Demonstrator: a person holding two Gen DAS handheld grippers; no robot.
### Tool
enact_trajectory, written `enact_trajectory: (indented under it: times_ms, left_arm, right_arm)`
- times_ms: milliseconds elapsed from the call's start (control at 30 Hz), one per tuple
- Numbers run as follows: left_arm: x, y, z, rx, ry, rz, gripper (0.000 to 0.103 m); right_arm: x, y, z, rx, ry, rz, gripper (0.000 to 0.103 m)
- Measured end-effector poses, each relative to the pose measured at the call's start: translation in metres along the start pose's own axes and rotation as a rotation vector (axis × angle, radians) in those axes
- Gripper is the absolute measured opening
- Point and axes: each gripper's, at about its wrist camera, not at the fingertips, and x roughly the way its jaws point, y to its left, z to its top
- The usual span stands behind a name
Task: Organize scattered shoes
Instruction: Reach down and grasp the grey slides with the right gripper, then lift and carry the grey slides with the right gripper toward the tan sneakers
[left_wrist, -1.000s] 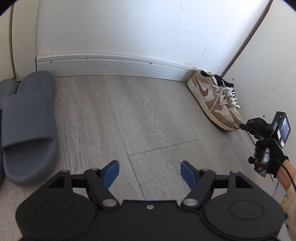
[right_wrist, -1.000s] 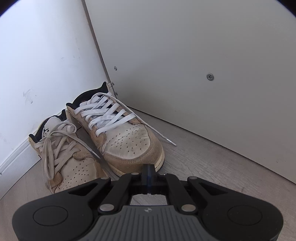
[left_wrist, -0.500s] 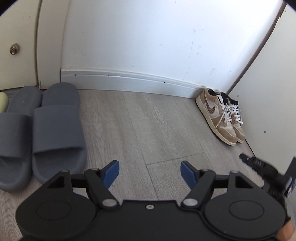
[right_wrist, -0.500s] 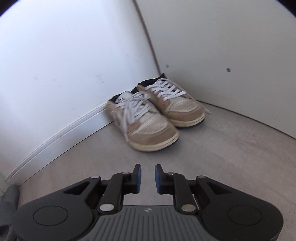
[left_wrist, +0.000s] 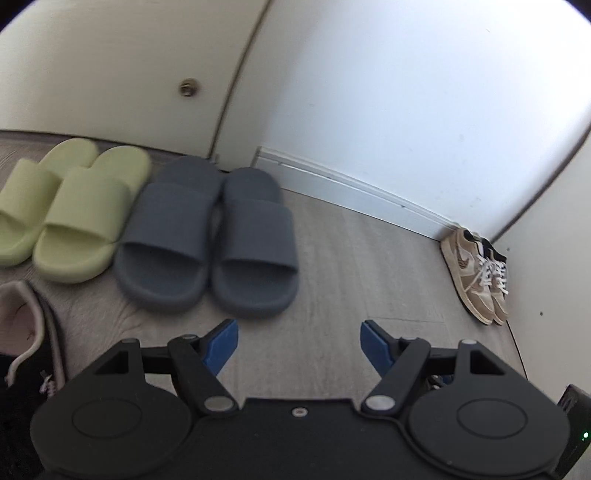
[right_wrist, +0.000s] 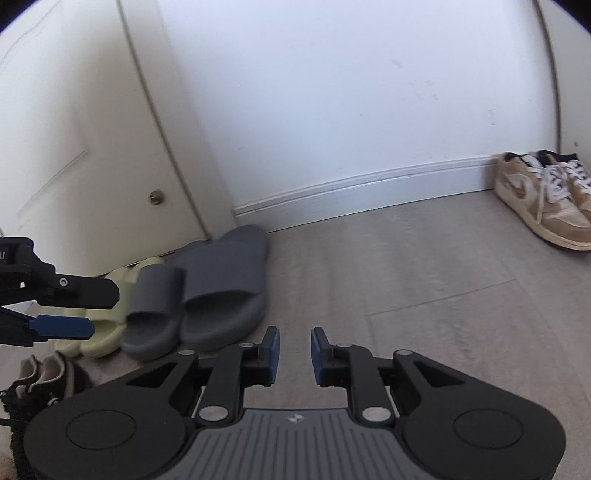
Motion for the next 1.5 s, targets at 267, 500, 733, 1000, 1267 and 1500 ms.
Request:
enact_trajectory:
  times_ms: [267,500,733,1000,1267,1500]
  left_arm:
    - [-0.050,0.085,0.005,-0.088,-0.084,0.202,0.074]
    - [-0.040,0.113,0.009,-0.134,-0.061,0.252,0.074]
    - [-0.028,0.121,0.003,-0.129,-0.022,0.257,0.074]
    - [-0.019,0.121,0.002,-0.106,-0.013,0.262,0.083]
    - [-0.010,0.117,0.003,-0.060,-0.019,0.290,0.085]
    - [-0.005,0.119,0.007,-0.050,-0.023,0.308,0.085]
  right_arm:
    - [0.046,0.076,-0.007,-0.099,0.039,0.090,0.039]
    - [0.093,0.117,-0.012,-0.225,0.018,0.021,0.063]
    - [0.142,0.120,-0.011,-0.232,0.033,-0.049,0.069]
    - [0.170,0.123,-0.011,-0.253,0.001,-0.077,0.069]
    - [0.179,0.129,-0.016,-0.328,-0.032,-0.114,0.069]
    - [0.190,0.125,-0.008,-0.262,-0.039,-0.120,0.070]
